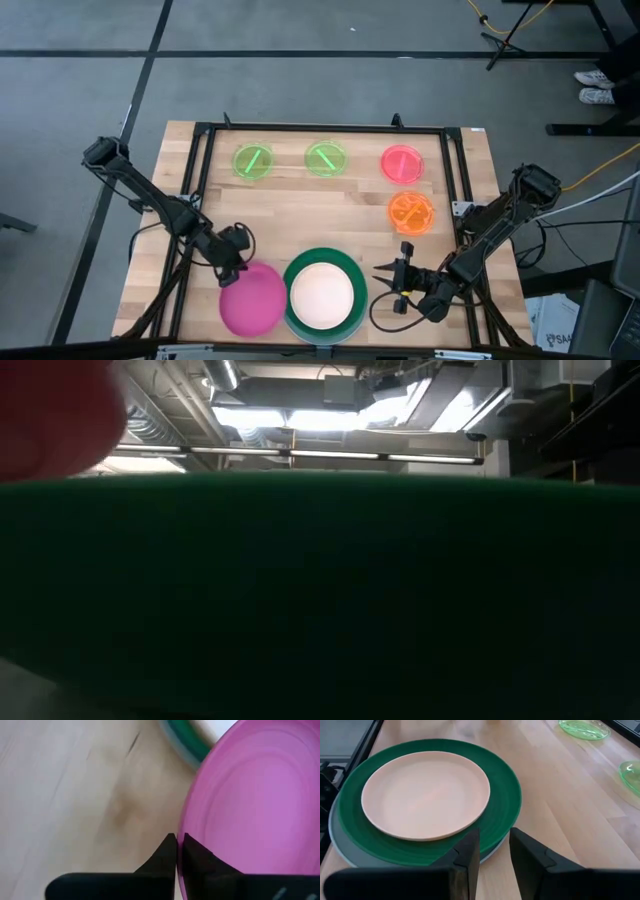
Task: Stack plastic plates
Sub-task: Stack the pink plate on top of the light orange plate
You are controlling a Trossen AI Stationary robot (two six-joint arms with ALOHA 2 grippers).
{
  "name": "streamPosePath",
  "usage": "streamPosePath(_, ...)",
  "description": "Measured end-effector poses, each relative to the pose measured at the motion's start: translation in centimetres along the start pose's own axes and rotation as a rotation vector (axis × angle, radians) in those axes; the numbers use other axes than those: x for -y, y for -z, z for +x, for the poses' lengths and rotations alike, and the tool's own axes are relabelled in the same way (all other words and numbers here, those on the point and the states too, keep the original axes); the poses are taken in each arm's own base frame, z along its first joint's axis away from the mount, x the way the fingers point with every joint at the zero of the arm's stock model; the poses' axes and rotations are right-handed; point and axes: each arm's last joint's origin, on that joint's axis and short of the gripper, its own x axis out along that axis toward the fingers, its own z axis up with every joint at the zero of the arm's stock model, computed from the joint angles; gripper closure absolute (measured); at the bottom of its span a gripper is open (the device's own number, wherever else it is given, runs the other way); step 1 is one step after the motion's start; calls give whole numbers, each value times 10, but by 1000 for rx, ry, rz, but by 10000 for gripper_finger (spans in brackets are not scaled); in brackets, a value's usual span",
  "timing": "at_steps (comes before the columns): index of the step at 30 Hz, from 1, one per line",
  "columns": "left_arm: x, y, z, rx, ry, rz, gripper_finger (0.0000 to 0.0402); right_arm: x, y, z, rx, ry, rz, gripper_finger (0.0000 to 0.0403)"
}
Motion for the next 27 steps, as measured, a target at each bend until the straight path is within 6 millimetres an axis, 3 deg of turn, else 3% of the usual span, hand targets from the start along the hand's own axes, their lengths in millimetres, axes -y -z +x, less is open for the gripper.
streamPosePath(9, 15, -20, 9, 183, 121, -31, 396, 0, 0, 0, 1, 1, 3, 304)
streamPosePath(27, 56, -87, 52, 202, 6, 110, 395, 0, 0, 0, 0, 0, 3, 304)
